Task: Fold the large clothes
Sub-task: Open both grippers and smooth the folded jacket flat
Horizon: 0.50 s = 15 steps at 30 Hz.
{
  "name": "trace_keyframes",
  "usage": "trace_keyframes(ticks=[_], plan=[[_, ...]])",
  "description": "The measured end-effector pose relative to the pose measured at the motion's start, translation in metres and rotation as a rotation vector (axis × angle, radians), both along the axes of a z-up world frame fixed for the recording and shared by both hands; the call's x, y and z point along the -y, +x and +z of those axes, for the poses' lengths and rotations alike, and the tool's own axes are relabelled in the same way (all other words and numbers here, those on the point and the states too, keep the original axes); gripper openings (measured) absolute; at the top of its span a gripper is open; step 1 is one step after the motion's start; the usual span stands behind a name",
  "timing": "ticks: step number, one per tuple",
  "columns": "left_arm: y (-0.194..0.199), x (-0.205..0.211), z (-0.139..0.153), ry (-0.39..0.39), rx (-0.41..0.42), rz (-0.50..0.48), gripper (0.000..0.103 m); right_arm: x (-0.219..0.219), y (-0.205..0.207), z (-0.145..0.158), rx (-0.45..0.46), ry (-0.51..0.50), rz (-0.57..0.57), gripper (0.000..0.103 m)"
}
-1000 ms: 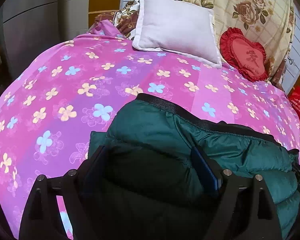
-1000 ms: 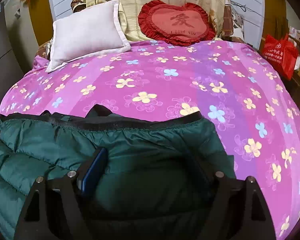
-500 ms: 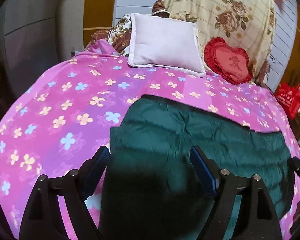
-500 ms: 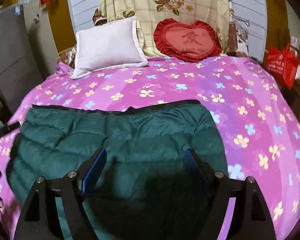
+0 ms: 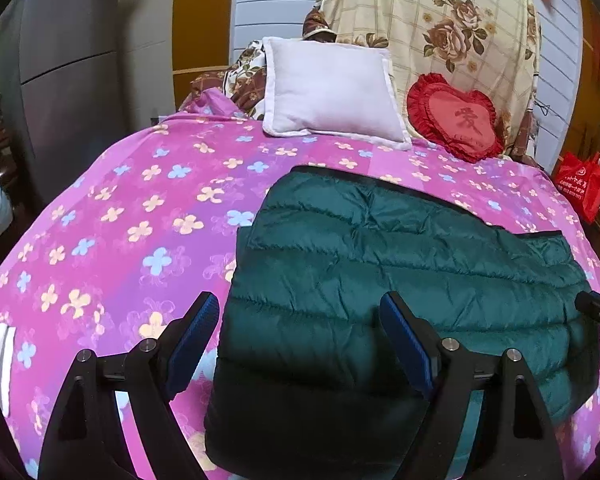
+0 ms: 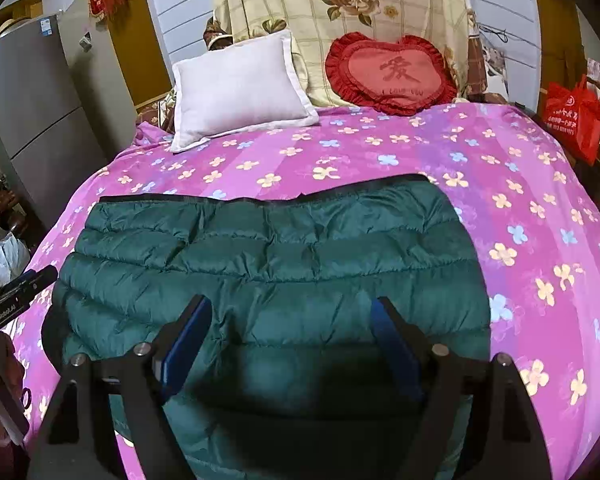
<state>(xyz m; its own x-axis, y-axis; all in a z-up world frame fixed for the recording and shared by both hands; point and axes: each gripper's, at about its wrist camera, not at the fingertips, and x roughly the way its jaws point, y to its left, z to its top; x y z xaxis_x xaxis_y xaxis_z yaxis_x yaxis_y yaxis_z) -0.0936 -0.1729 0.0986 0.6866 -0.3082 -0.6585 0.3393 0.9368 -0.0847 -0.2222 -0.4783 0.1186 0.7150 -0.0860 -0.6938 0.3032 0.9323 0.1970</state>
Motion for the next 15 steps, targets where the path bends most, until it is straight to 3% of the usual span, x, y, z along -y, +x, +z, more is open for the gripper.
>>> trace_keyframes(ticks=[10,15], plan=[[0.021,0.005,-0.021,-0.021,-0.054,-0.012,0.065,0.024,0.022,-0.027,-0.036,-0.015,-0.102,0.087],[0.023,0.007,-0.024,-0.027,-0.053,-0.013,0.065,0.025,0.033,-0.037,-0.068,-0.05,-0.087,0.091]])
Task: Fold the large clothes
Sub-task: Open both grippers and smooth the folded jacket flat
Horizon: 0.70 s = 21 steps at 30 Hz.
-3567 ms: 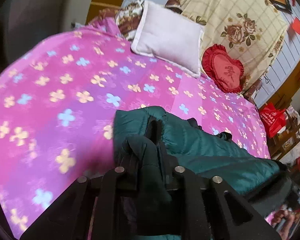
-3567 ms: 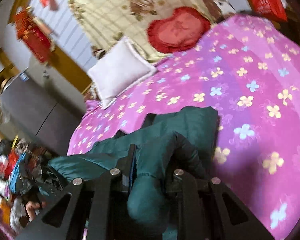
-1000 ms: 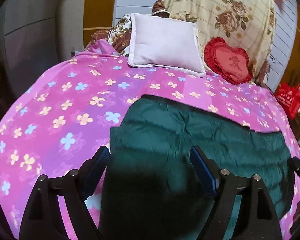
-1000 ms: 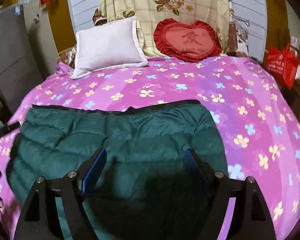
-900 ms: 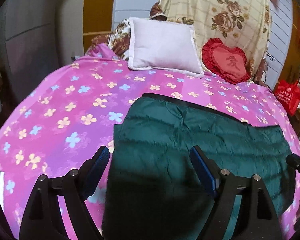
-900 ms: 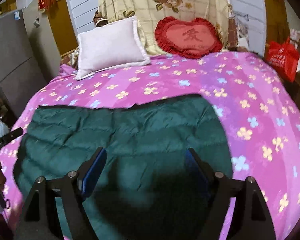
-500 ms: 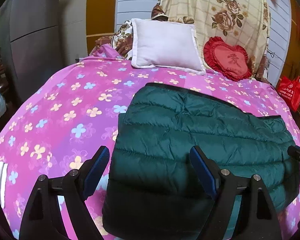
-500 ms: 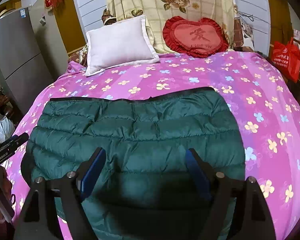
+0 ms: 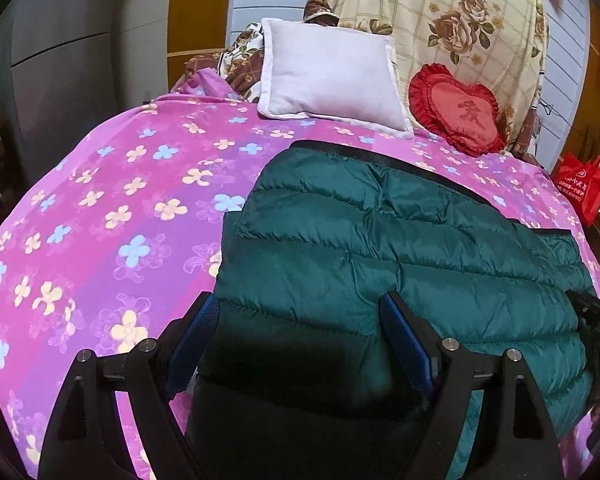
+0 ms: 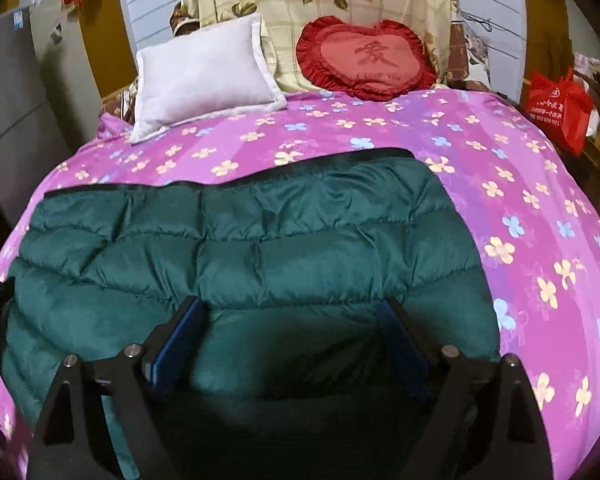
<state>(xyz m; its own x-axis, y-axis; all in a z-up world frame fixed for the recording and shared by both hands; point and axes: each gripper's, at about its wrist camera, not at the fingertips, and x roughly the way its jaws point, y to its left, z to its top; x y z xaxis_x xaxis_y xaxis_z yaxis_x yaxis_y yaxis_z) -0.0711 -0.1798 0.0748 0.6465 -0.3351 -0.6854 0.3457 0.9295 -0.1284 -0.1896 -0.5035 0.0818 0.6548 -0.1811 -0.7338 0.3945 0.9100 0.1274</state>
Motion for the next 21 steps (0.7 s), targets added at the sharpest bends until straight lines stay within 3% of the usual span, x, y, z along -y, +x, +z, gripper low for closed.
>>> trace_keyframes(ticks=[2,7,13,21], plan=[[0.0,0.0,0.0,0.002,0.001,-0.002,0.065,-0.001,-0.001,0.007,-0.006,-0.002,-0.007,0.091],[0.002,0.001,0.0,-0.006,-0.007,-0.001,0.065,-0.003,-0.017,0.032,0.08,-0.035,-0.025,0.091],[0.003,0.004,-0.002,0.004,0.002,-0.001,0.066,0.02,-0.005,0.0,-0.043,0.011,-0.076,0.092],[0.005,0.005,-0.003,-0.008,-0.005,0.0,0.067,0.018,-0.016,0.01,-0.009,0.01,-0.063,0.092]])
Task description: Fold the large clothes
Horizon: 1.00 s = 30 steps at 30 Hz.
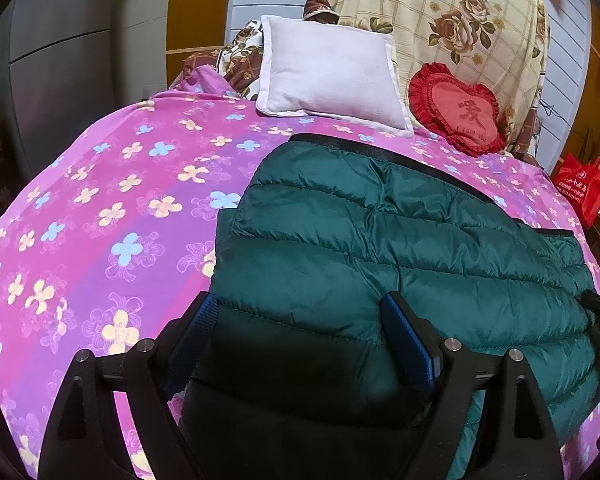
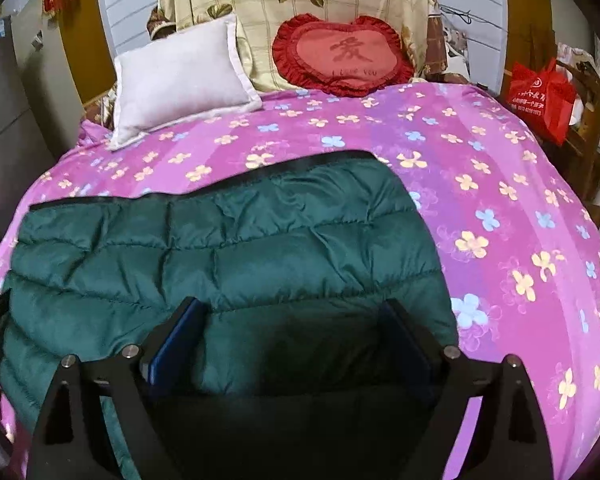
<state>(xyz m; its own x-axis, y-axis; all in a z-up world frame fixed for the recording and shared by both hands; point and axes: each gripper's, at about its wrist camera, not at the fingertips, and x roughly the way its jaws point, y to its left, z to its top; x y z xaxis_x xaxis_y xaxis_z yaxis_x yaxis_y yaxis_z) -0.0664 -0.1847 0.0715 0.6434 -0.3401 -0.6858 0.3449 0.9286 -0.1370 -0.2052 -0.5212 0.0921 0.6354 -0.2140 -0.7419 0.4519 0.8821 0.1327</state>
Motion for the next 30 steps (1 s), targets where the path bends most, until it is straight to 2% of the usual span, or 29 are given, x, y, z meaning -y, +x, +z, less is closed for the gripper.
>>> trace_keyframes(ticks=[6,9,22,25,28,30], plan=[[0.001,0.0,0.0,-0.003,-0.001,0.0,0.067,0.003,-0.021,0.009,0.026,0.008,0.013,0.093],[0.001,-0.001,-0.001,-0.005,0.0,0.001,0.067,0.01,-0.028,0.009,0.028,0.025,0.011,0.099],[0.005,-0.004,-0.005,-0.048,-0.023,-0.002,0.067,0.038,-0.028,-0.016,0.008,0.123,-0.006,0.103],[0.013,-0.009,-0.008,-0.084,-0.069,-0.018,0.068,0.045,-0.025,-0.023,0.009,0.158,-0.006,0.103],[0.027,-0.019,-0.015,-0.173,-0.167,-0.033,0.069,0.06,-0.021,-0.036,0.013,0.261,0.003,0.103],[0.04,-0.027,-0.026,-0.267,-0.273,-0.039,0.072,0.07,-0.02,-0.044,0.03,0.32,0.005,0.103]])
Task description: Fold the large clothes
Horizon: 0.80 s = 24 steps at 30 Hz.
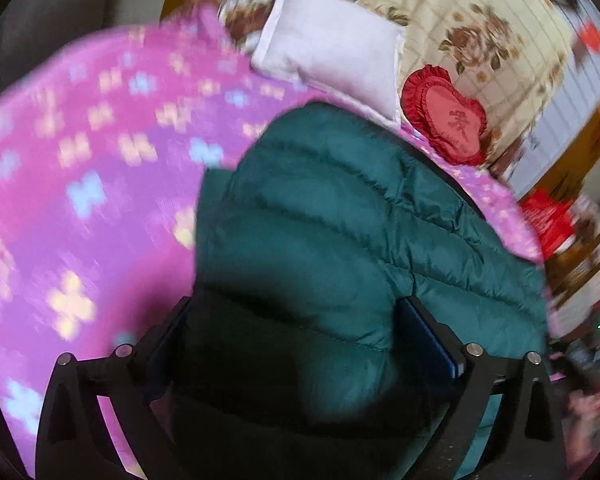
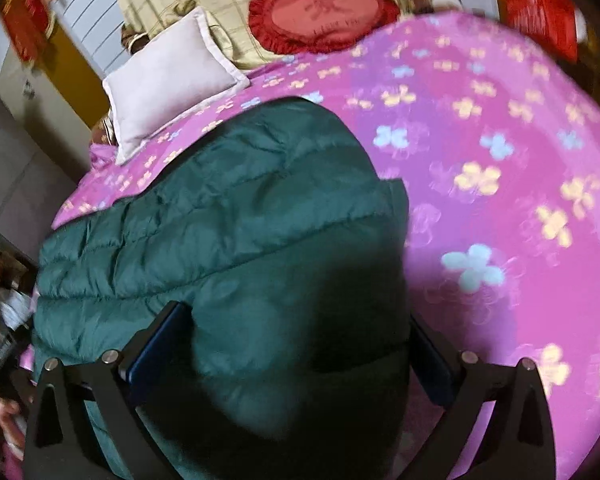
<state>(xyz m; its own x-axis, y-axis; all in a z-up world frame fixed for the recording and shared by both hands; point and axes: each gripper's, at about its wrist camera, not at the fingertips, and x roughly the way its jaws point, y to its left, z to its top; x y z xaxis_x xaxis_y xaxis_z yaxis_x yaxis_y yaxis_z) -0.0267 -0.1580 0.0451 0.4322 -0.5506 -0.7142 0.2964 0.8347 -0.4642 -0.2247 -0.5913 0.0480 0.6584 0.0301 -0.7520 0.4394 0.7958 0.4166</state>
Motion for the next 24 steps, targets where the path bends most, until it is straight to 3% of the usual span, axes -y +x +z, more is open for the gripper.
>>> trace_keyframes(ticks=[4,7,20,23,24], plan=[[0.011,-0.004,-0.013,-0.082,-0.084,-0.011,0.075,0.007,0.012,-0.011,0.013,0.039,0.055,0.103],[0.011,-0.001,-0.015,-0.08,-0.078,-0.017,0.075,0.012,0.021,-0.019,0.011,0.085,0.095,0.103],[0.015,0.0,-0.022,-0.089,-0.061,-0.029,0.075,0.003,0.03,-0.02,0.031,0.037,0.158,0.103],[0.013,0.002,-0.022,-0.09,-0.049,-0.038,0.07,0.0,0.028,-0.017,0.042,0.023,0.163,0.094],[0.011,0.003,-0.02,-0.099,-0.035,-0.046,0.06,-0.002,0.027,-0.015,0.048,0.017,0.166,0.09]])
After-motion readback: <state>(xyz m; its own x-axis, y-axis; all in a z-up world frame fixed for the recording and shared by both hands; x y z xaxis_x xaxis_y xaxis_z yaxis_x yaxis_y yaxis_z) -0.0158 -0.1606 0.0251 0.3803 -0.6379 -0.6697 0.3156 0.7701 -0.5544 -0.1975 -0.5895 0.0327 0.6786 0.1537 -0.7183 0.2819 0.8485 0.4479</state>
